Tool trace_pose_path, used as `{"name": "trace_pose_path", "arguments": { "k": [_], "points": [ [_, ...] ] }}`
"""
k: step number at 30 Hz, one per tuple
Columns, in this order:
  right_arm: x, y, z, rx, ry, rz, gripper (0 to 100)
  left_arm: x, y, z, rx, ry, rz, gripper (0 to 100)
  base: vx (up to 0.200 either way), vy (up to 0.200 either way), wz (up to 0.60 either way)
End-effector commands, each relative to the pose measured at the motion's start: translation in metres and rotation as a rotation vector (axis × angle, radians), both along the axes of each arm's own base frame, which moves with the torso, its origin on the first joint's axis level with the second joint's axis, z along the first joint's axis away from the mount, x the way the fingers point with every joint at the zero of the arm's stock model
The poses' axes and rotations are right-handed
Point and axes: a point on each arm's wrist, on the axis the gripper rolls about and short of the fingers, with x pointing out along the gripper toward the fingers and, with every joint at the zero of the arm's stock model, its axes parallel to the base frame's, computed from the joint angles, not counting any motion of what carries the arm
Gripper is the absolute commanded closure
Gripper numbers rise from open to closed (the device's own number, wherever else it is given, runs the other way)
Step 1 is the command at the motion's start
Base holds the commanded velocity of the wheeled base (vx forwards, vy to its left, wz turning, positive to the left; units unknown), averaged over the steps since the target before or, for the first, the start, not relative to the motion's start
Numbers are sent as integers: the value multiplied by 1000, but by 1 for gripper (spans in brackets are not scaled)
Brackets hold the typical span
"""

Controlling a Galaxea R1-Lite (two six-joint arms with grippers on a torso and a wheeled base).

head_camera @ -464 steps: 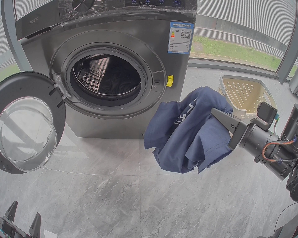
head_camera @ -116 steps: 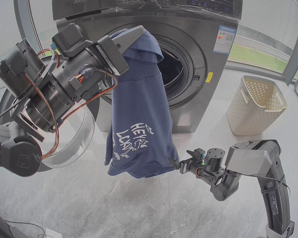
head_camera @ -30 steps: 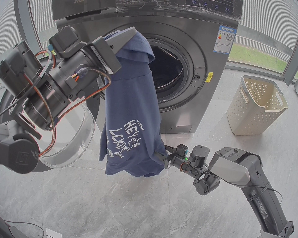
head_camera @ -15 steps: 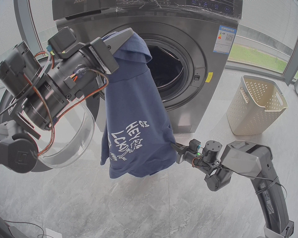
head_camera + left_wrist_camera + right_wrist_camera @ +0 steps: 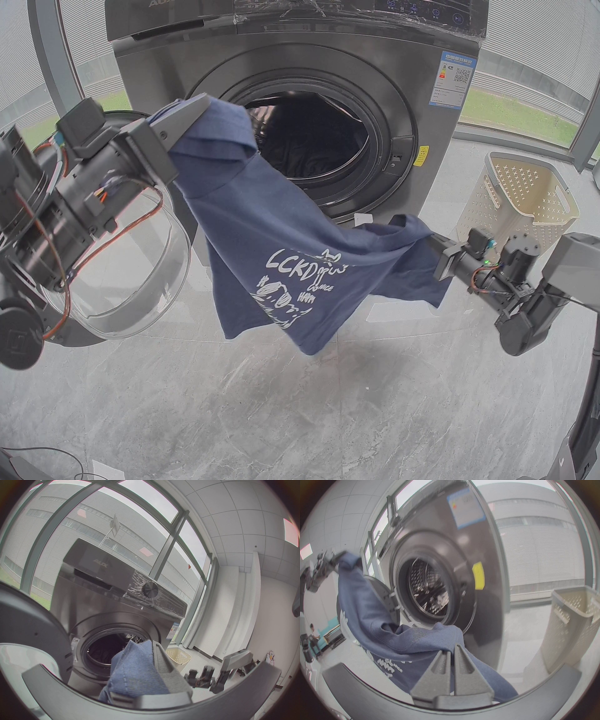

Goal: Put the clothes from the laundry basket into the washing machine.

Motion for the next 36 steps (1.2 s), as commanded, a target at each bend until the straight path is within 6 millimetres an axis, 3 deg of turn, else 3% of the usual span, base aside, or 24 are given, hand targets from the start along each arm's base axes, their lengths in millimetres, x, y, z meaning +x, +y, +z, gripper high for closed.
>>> {"name": "trace_pose_path", "arguments": {
  "k": [1, 8, 13, 17, 26, 36],
  "points": [
    [-33, -26, 66, 64, -147, -121, 100, -31, 30, -7, -8, 4, 50, 100, 0, 0, 0],
    [-43, -9, 76, 106, -158, -98, 100, -47, 39, -10, -30, 0, 45, 100, 0, 0, 0],
    [-39, -9, 82, 122, -184, -134, 100, -46, 40, -9, -37, -8, 49, 100, 0, 0, 0],
    [-34, -6, 98, 165, -242, -163, 100, -43, 41, -13, -31, 2, 59, 100, 0, 0, 0],
    [-34, -12, 101, 179, -251, -192, 100, -36, 52, -14, -31, 7, 128, 100, 0, 0, 0],
    [-51, -4, 123, 204, -308, -159, 100, -36, 52, -17, -28, 6, 130, 100, 0, 0, 0]
  ]
}}
